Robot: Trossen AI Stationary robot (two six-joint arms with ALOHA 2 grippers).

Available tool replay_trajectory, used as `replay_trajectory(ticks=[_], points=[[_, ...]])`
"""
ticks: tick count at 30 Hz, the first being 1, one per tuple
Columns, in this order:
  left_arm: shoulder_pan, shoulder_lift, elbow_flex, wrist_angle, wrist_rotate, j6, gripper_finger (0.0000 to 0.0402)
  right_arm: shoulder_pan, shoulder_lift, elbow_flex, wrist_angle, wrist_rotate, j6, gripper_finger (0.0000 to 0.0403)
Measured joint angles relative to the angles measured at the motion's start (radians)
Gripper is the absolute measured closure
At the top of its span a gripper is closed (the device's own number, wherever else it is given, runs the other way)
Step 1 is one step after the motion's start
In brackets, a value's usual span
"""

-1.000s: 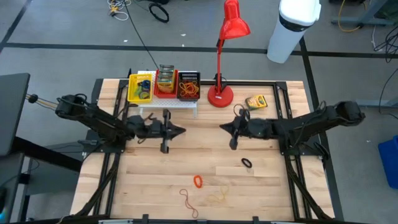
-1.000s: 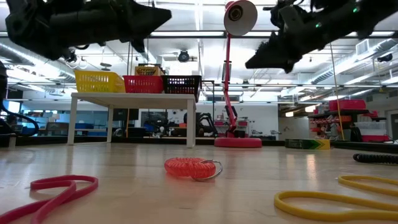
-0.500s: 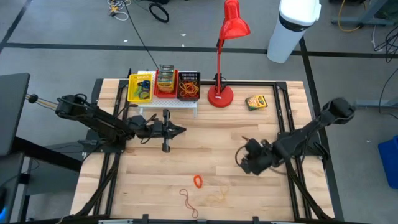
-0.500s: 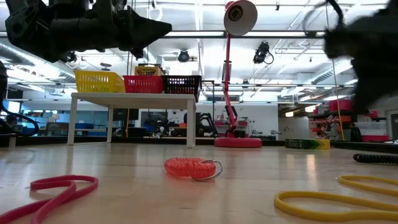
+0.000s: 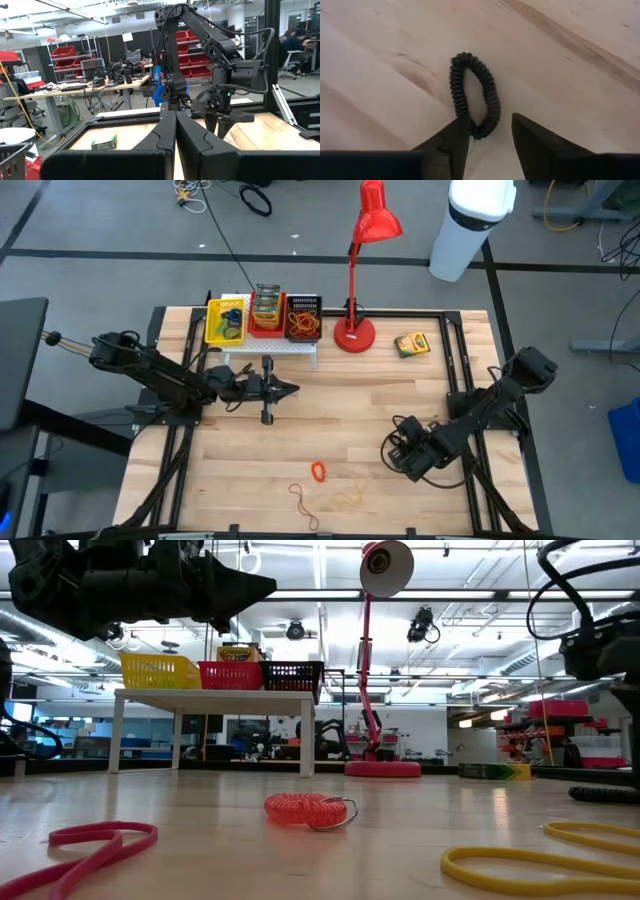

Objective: Pick & Place Office Desk Supplies
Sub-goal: Put the black spring rubber band into the yellow bin on the shelf

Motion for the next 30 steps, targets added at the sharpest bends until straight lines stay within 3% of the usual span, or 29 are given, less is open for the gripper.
replay_trajectory(ticks=[5, 12, 16, 20, 23, 26, 30], points=[[0.000, 0.000, 0.000, 0.000, 0.000, -0.001, 0.0385, -0.009, 0.027, 0.001, 0.025, 0.018, -0.001, 0.0268], [0.000, 0.000, 0.000, 0.000, -0.001, -0.016, 0.0385, -0.046, 0.041, -0.001, 0.048, 0.007, -0.054, 0.0340], [0.006, 0.000, 0.000, -0.005, -0.003, -0.066, 0.0385, -0.060, 0.041, 0.000, 0.052, 0.022, -0.099, 0.0379], [0.038, 0.000, 0.004, -0.046, 0.003, -0.168, 0.0375, -0.081, 0.031, 0.011, 0.041, 0.088, -0.151, 0.0390], [0.070, 0.000, 0.039, -0.163, 0.053, -0.273, 0.0353, -0.103, 0.019, 0.055, 0.040, 0.191, -0.246, 0.0388], [0.101, 0.016, 0.101, -0.312, 0.126, -0.384, 0.0320, -0.120, 0.018, 0.117, 0.044, 0.361, -0.424, 0.0391], [0.110, 0.087, 0.173, -0.355, 0.160, -0.441, 0.0271, -0.169, 0.018, 0.175, 0.058, 0.575, -0.570, 0.0395]])
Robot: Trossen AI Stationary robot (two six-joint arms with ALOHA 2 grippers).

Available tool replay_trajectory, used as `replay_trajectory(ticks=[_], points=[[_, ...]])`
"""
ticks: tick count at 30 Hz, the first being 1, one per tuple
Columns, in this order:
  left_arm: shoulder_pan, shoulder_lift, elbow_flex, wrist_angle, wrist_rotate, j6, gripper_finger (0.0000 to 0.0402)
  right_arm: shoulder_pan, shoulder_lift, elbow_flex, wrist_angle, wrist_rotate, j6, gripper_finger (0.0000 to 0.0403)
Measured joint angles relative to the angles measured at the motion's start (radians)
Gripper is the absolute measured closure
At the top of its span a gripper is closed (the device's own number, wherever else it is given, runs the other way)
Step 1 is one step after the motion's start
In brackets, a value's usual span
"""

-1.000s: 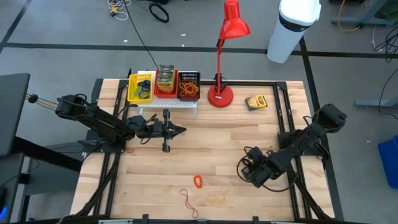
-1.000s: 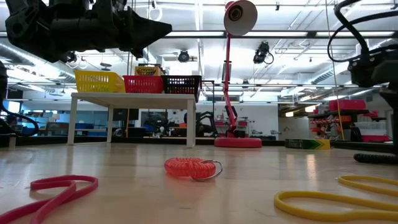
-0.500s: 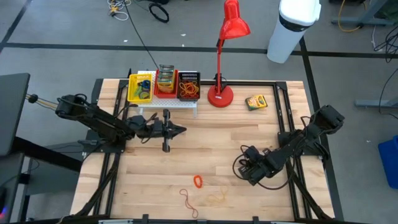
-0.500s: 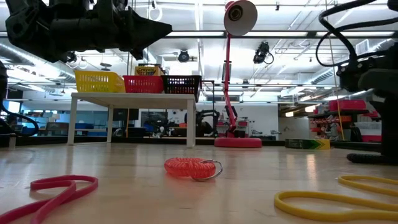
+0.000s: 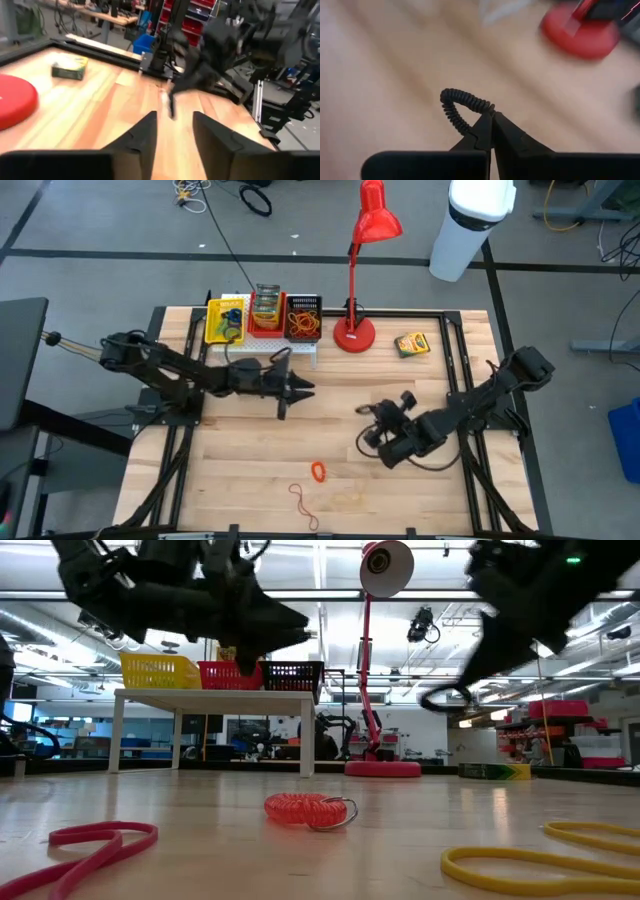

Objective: Pick & Place Office Desk Supplies
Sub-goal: Put the black spring rubber band into the yellow bin on the shelf

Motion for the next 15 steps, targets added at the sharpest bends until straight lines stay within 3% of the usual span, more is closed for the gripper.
replay_trajectory(ticks=[4, 8, 11, 15], points=[[-0.002, 0.096, 0.055, 0.002, 0.002, -0.009, 0.0222, -0.051, 0.000, 0.010, 0.116, 0.142, -0.147, 0.0394], [-0.002, 0.200, 0.110, 0.050, -0.074, -0.009, 0.0185, -0.089, 0.000, 0.009, 0.268, 0.189, -0.312, 0.0396], [-0.001, 0.269, 0.147, 0.109, -0.104, -0.023, 0.0171, -0.103, 0.000, 0.009, 0.366, 0.214, -0.414, 0.0395], [-0.010, 0.333, 0.189, 0.158, -0.049, -0.025, 0.0171, -0.101, 0.000, 0.009, 0.447, 0.222, -0.493, 0.0397]])
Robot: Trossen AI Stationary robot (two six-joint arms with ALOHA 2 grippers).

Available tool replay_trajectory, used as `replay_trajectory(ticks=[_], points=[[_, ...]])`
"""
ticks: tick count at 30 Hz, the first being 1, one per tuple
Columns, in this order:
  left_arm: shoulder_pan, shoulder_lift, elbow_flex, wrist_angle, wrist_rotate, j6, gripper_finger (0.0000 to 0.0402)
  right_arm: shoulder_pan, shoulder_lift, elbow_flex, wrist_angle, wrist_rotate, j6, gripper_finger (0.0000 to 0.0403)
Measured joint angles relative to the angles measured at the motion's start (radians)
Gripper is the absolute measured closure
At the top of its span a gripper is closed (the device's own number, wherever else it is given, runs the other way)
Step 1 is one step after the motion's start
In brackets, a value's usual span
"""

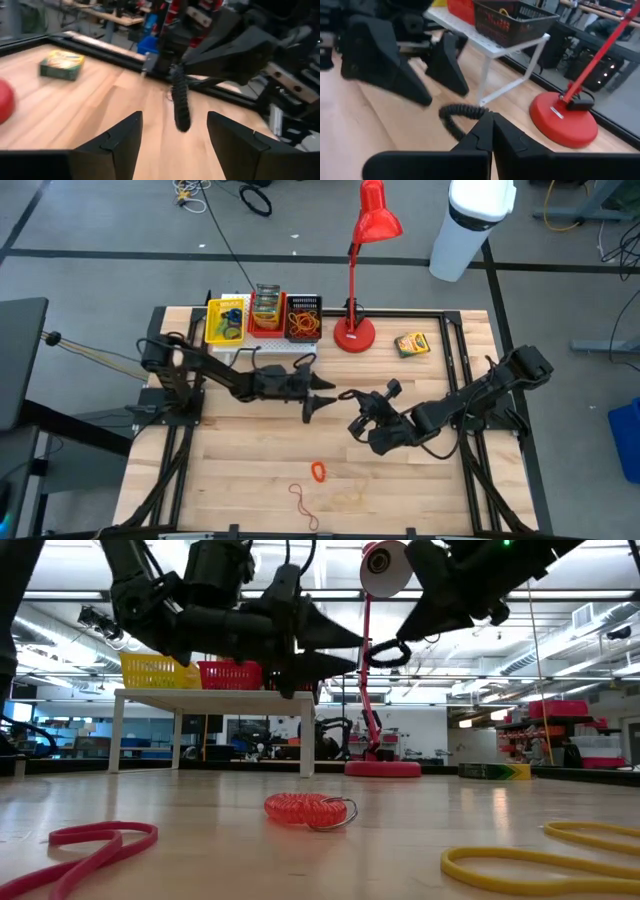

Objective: Pick & Place Office Desk Supplies
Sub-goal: Put the black spring rubber band into the yellow bin on the shelf

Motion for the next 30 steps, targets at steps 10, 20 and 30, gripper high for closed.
replay_trajectory(ticks=[10, 20, 30], points=[[-0.039, 0.029, 0.023, 0.043, -0.002, 0.068, 0.0211, 0.001, 0.000, -0.001, 0.030, 0.015, -0.021, 0.0397], [-0.031, 0.029, 0.023, -0.102, -0.052, 0.115, 0.0188, -0.040, 0.008, -0.008, 0.035, -0.201, 0.092, 0.0391], [-0.031, 0.028, 0.023, -0.146, 0.116, 0.223, 0.0204, -0.252, 0.060, -0.129, 0.034, -0.741, -0.007, 0.0255]])
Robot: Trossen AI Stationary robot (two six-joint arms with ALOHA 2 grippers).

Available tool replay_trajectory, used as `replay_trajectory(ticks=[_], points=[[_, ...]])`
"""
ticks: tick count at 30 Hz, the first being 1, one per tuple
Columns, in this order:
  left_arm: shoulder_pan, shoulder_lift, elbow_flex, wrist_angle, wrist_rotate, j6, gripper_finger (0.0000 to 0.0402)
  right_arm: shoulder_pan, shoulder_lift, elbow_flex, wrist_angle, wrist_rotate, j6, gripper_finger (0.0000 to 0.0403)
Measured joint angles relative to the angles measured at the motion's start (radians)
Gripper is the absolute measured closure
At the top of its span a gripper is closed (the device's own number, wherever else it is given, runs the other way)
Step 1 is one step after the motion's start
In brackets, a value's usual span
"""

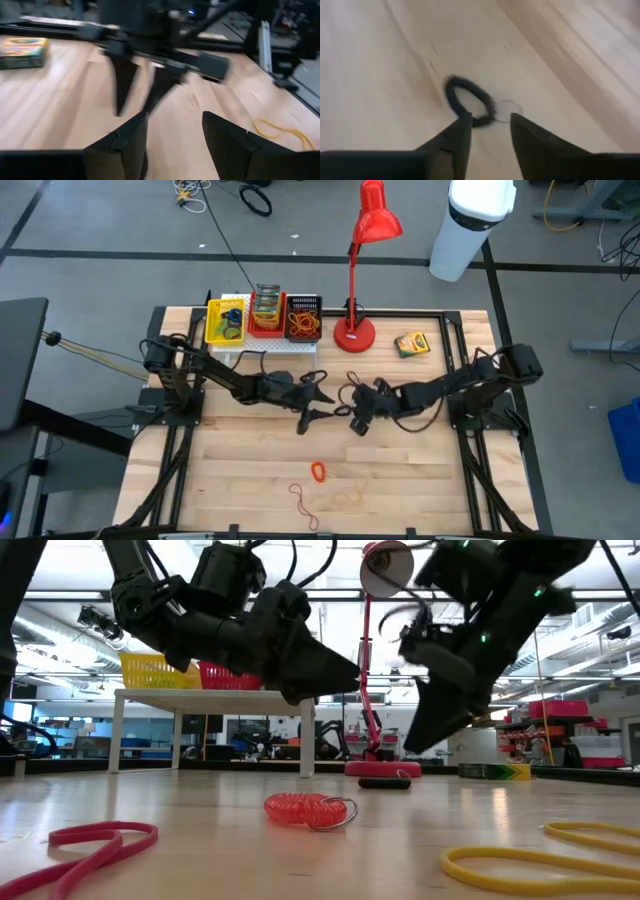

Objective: Pick & Place Office Desk Supplies
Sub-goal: Put the black spring rubber band into the yellow bin on the shelf

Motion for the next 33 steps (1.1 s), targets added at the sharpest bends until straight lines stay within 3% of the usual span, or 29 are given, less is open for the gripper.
replay_trajectory(ticks=[7, 15, 25, 33], points=[[0.000, 0.000, 0.000, -0.018, 0.020, 0.024, 0.0218, -0.164, -0.006, -0.041, 0.033, -0.168, -0.386, 0.0209], [0.000, -0.001, 0.000, -0.019, 0.020, 0.028, 0.0222, -0.287, 0.035, -0.050, 0.173, -0.497, -0.625, 0.0230], [0.000, -0.001, 0.000, -0.025, 0.020, 0.032, 0.0222, -0.296, 0.097, -0.050, 0.192, -0.530, -0.677, 0.0277], [0.002, -0.001, -0.001, -0.068, 0.011, 0.030, 0.0223, -0.293, 0.083, -0.050, 0.180, -0.543, -0.669, 0.0392]])
